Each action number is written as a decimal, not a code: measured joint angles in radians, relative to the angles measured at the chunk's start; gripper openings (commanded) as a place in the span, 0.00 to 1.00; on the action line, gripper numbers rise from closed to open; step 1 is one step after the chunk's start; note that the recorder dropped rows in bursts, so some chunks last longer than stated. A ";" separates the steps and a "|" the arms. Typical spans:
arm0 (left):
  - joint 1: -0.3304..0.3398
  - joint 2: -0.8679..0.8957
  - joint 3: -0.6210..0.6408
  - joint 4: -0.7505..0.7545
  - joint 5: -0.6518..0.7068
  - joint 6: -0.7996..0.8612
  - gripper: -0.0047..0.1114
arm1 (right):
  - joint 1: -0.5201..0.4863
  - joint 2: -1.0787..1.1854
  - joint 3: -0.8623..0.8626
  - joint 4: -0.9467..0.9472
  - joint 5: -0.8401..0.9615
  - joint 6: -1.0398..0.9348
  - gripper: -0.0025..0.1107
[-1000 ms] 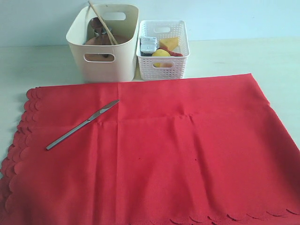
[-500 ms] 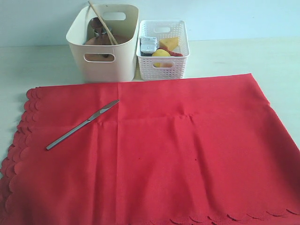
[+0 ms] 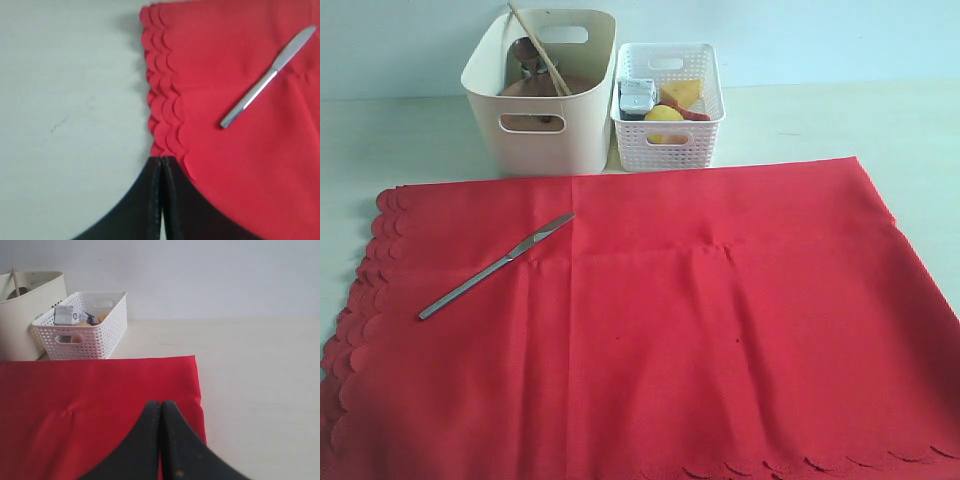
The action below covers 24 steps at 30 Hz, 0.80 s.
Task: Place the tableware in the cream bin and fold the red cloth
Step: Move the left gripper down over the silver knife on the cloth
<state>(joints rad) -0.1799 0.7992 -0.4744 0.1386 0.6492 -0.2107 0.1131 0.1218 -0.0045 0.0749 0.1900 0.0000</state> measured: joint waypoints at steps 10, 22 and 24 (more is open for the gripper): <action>0.000 0.345 -0.025 -0.497 0.000 0.533 0.18 | 0.000 0.000 0.000 0.000 0.002 0.000 0.02; -0.010 0.735 -0.320 -0.560 0.007 0.640 0.50 | 0.000 0.000 0.000 0.002 0.065 0.000 0.02; -0.020 0.782 -0.363 -0.560 0.022 0.661 0.50 | 0.000 0.000 0.000 0.002 0.068 0.000 0.02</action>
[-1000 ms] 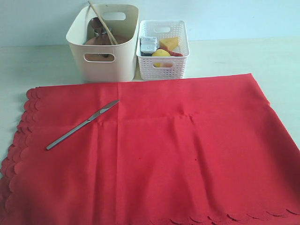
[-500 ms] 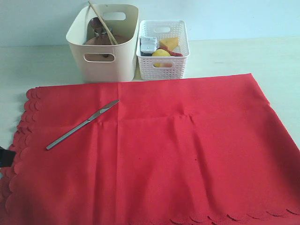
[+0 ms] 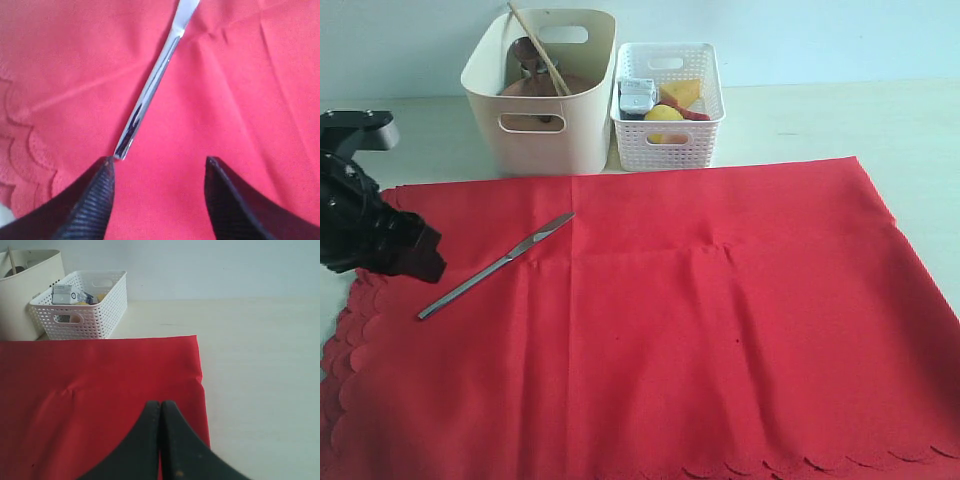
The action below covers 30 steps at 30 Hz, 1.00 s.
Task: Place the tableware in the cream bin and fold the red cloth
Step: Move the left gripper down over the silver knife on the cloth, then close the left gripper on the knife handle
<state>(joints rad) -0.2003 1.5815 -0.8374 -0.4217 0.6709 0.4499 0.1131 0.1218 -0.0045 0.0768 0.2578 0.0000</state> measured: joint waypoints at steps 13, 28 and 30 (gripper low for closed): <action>-0.125 0.261 -0.225 0.033 0.023 0.144 0.50 | 0.000 0.000 0.000 0.000 0.006 0.000 0.02; -0.129 0.374 -0.241 0.130 -0.045 0.147 0.50 | 0.000 0.000 0.000 0.000 0.006 0.000 0.02; -0.129 0.379 -0.241 0.134 -0.053 0.147 0.50 | 0.000 0.000 0.000 0.000 0.006 0.000 0.02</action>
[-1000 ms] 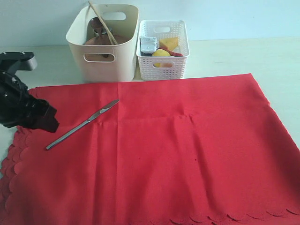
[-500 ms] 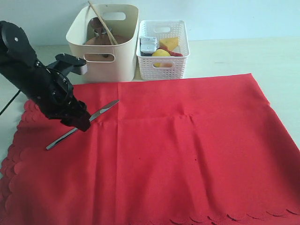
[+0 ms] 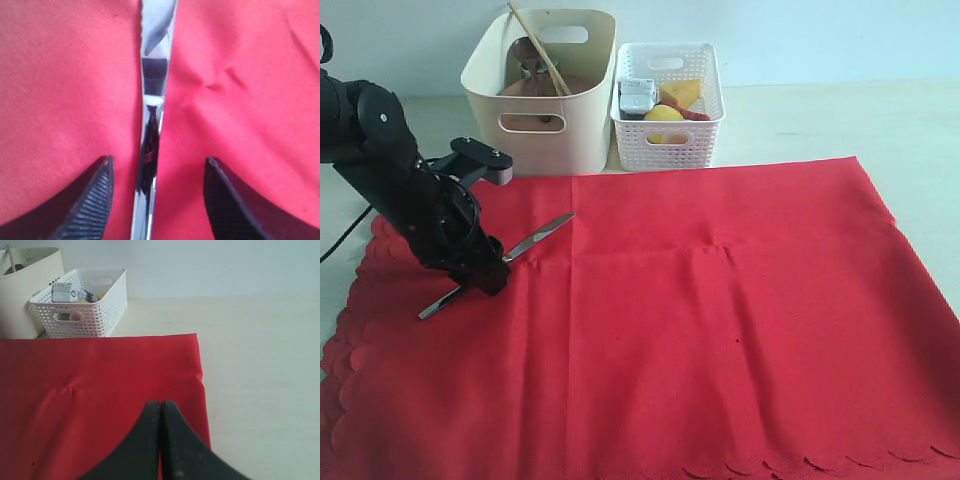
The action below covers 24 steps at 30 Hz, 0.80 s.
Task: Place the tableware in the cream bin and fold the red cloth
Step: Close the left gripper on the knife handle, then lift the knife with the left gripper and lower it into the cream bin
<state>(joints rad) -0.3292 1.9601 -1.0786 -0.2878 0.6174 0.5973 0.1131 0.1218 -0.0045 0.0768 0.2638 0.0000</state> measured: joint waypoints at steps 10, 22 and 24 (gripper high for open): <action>0.000 0.013 -0.006 0.010 -0.005 0.000 0.39 | 0.000 0.000 0.000 0.000 0.000 0.000 0.02; 0.000 0.017 -0.007 0.027 -0.007 0.007 0.04 | 0.000 0.000 0.000 0.000 0.000 0.000 0.02; 0.000 0.008 -0.007 0.024 0.016 0.007 0.04 | 0.000 0.000 0.000 0.000 0.000 0.000 0.02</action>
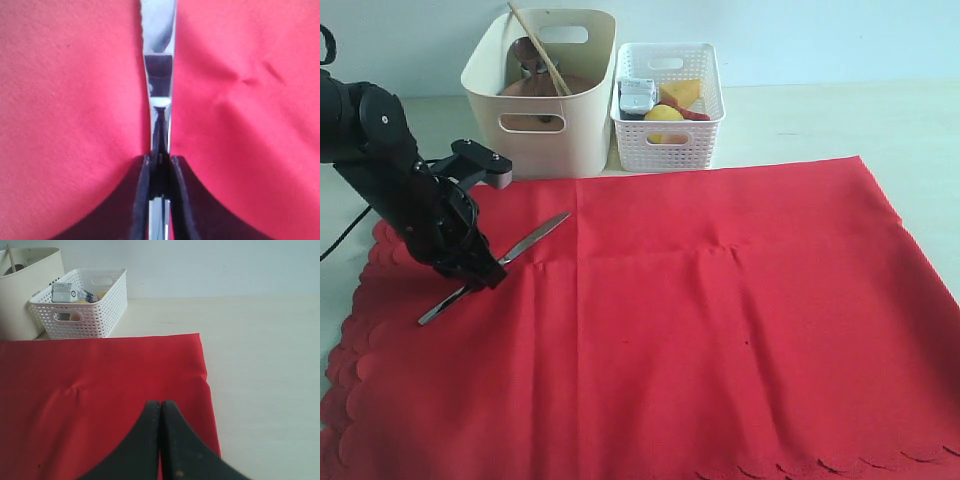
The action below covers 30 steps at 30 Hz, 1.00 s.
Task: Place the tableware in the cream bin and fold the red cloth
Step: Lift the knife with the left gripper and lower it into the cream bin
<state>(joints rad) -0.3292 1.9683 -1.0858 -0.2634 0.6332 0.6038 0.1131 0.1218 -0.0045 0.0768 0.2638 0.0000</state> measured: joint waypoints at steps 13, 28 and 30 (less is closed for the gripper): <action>-0.002 -0.187 0.000 -0.035 0.032 -0.002 0.04 | 0.000 0.000 0.000 0.000 0.000 0.000 0.02; -0.002 -0.403 -0.018 -0.280 -0.034 0.016 0.04 | 0.000 0.000 0.000 0.002 0.000 0.000 0.02; -0.002 -0.411 -0.053 -0.316 -0.041 0.016 0.04 | 0.000 0.000 0.000 0.002 0.002 0.000 0.02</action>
<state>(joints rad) -0.3311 1.5577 -1.1390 -0.5796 0.5924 0.6196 0.1131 0.1218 -0.0045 0.0786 0.2657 0.0000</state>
